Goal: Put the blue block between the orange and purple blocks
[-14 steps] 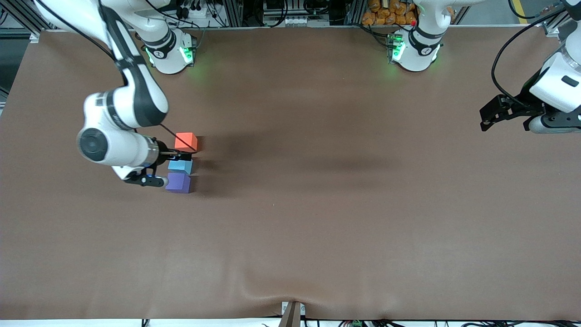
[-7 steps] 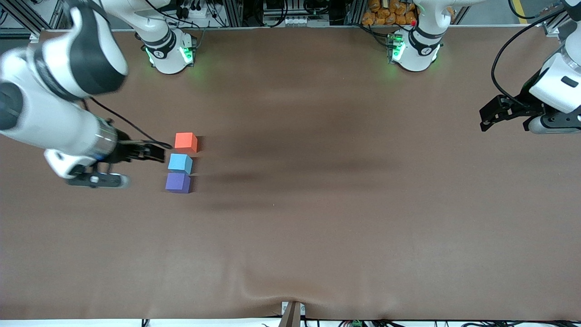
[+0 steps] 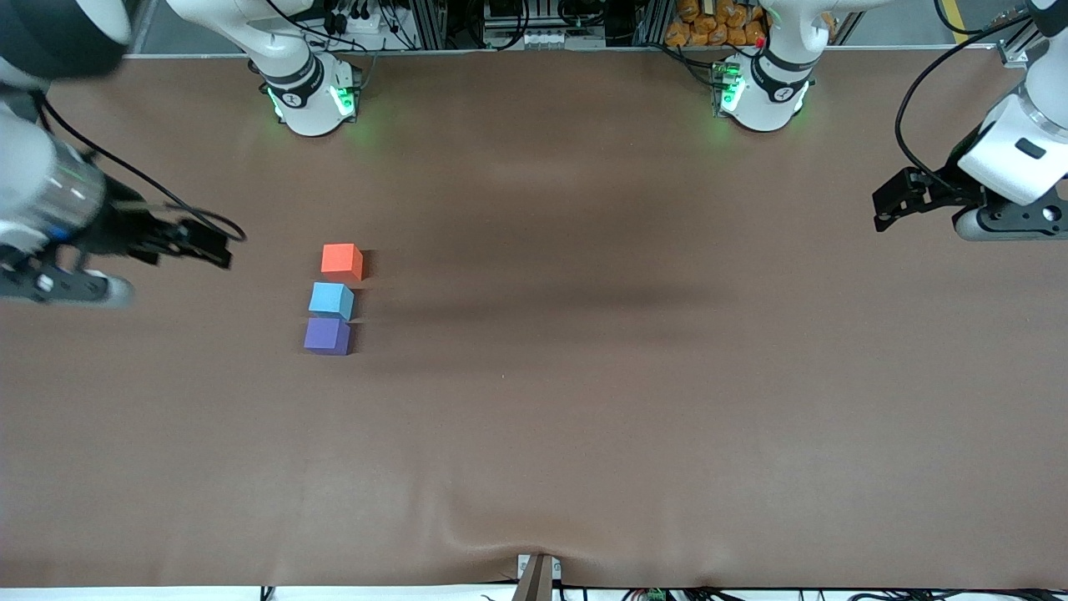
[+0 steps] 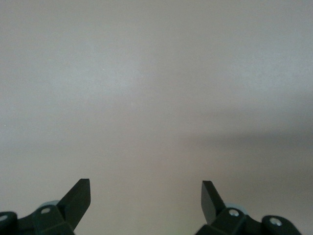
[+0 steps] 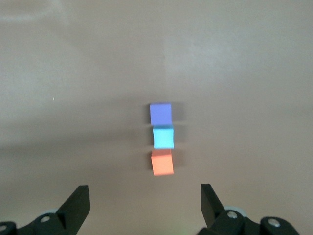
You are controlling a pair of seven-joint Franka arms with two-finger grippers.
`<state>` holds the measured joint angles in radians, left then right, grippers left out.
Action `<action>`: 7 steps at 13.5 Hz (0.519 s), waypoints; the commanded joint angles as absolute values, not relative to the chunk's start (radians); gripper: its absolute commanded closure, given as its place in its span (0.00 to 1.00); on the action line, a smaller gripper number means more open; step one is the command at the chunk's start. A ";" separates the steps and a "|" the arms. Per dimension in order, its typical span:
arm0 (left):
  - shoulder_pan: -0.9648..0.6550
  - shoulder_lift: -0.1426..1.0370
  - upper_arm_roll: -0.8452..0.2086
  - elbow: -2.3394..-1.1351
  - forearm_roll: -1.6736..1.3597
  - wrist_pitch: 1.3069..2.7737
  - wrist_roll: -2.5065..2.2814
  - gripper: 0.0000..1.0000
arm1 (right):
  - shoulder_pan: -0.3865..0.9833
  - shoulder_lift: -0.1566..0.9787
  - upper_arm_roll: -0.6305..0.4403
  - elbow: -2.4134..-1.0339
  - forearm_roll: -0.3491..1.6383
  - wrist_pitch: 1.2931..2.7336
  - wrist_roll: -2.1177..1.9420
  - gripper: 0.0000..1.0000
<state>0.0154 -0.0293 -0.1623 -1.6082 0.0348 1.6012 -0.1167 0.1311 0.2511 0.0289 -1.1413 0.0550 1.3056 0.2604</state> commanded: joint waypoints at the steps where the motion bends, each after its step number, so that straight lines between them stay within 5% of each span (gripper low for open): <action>1: 0.020 -0.072 -0.173 -1.635 0.040 1.585 -0.126 0.00 | 0.085 0.201 0.041 -1.114 0.064 1.221 0.249 0.00; 7: 0.020 -0.090 -0.173 -1.638 0.040 1.562 -0.123 0.00 | 0.086 0.196 0.046 -1.060 -0.086 1.241 0.072 0.00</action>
